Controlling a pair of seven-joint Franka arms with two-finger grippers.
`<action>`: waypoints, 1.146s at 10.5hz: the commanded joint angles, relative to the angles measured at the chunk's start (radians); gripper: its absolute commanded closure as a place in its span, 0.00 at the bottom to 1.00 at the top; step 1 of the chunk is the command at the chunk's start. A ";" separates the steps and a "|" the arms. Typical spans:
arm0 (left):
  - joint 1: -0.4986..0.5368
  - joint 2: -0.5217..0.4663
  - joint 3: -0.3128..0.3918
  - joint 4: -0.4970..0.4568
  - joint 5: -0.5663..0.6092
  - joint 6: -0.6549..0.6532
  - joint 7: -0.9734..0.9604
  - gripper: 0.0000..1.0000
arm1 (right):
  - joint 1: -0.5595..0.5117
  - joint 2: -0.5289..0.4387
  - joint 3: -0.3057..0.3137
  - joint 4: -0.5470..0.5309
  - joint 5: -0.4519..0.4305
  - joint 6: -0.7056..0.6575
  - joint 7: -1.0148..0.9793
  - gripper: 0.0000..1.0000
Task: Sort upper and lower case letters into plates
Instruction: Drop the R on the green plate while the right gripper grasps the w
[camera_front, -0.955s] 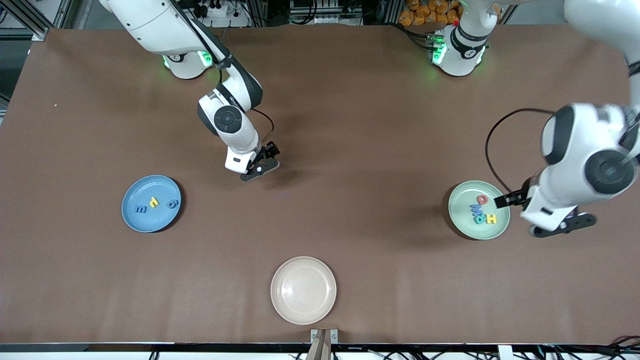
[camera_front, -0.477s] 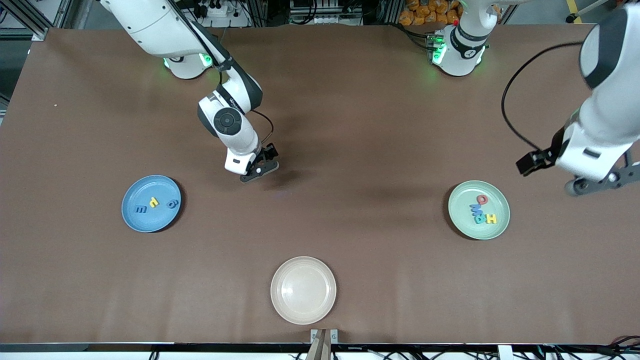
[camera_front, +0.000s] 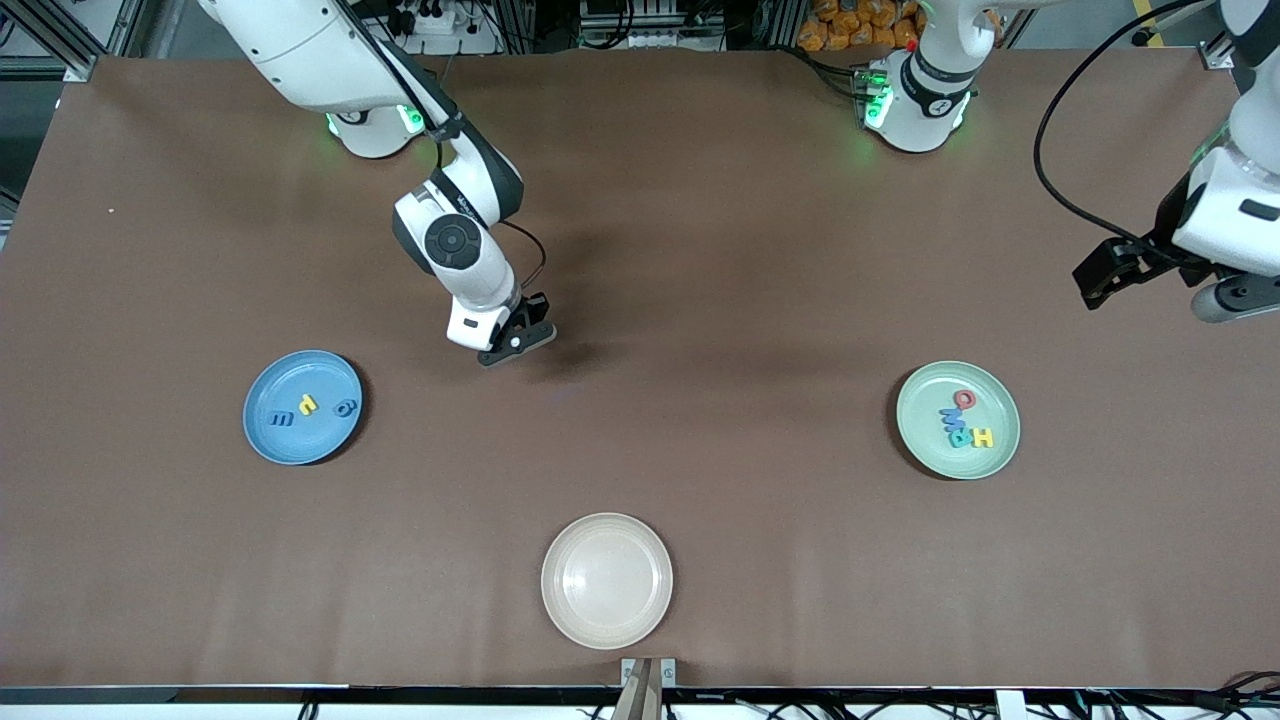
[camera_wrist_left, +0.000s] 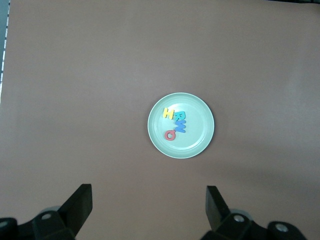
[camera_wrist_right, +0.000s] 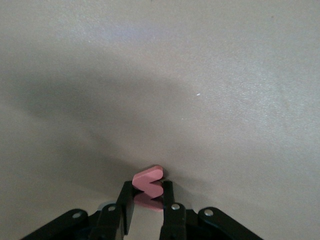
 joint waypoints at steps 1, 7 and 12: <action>0.040 -0.017 0.003 -0.015 -0.076 -0.007 0.041 0.00 | -0.035 -0.066 0.004 0.007 -0.018 -0.053 0.024 1.00; 0.078 -0.034 0.003 -0.015 -0.119 -0.033 0.196 0.00 | -0.445 -0.116 -0.016 0.094 -0.021 -0.165 -0.184 1.00; 0.076 -0.056 0.005 -0.024 -0.146 -0.042 0.180 0.00 | -0.586 -0.066 -0.015 0.156 -0.021 -0.165 -0.343 0.00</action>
